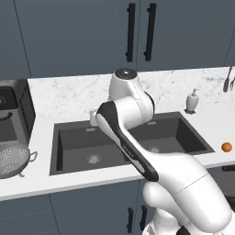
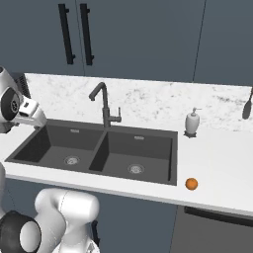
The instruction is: Put the colander in the sink, put the tangerine in the colander, and turn on the sink faucet and pour water over the colander.
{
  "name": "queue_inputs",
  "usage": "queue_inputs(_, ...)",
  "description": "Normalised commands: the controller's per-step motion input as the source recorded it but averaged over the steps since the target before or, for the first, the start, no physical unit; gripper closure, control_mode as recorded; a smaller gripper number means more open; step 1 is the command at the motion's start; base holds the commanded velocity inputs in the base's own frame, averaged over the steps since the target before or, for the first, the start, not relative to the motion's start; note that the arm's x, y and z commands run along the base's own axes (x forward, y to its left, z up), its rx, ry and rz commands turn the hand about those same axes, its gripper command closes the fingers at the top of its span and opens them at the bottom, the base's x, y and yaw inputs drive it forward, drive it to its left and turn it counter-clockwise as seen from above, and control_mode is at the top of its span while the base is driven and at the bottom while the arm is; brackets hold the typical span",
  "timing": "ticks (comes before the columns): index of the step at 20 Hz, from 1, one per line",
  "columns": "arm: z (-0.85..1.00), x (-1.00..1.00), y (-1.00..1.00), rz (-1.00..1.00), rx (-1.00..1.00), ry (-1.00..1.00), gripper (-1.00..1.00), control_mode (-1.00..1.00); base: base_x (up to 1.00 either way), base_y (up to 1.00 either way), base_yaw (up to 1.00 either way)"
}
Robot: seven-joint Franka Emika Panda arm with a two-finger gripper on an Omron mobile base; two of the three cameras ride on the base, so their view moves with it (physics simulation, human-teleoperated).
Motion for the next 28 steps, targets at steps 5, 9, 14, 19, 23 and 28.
queue_inputs(5,-0.27,-0.12,0.74,0.00,0.02,0.06,-1.00,-1.00,0.00,0.00,0.00)
queue_inputs(9,-0.36,-0.11,0.68,0.00,0.01,0.15,-1.00,-1.00,0.00,0.00,0.00)
queue_inputs(14,-0.37,-0.15,0.52,0.00,0.05,0.16,-1.00,-1.00,0.00,0.00,0.00)
queue_inputs(19,-0.21,-0.10,0.50,0.00,0.05,0.10,-1.00,-1.00,0.00,0.00,0.00)
queue_inputs(23,-0.18,-0.15,0.64,0.00,0.00,0.00,-1.00,-1.00,0.00,0.00,0.00)
queue_inputs(28,-0.10,-0.09,0.52,0.00,0.00,-0.04,-1.00,-1.00,0.00,0.00,0.00)
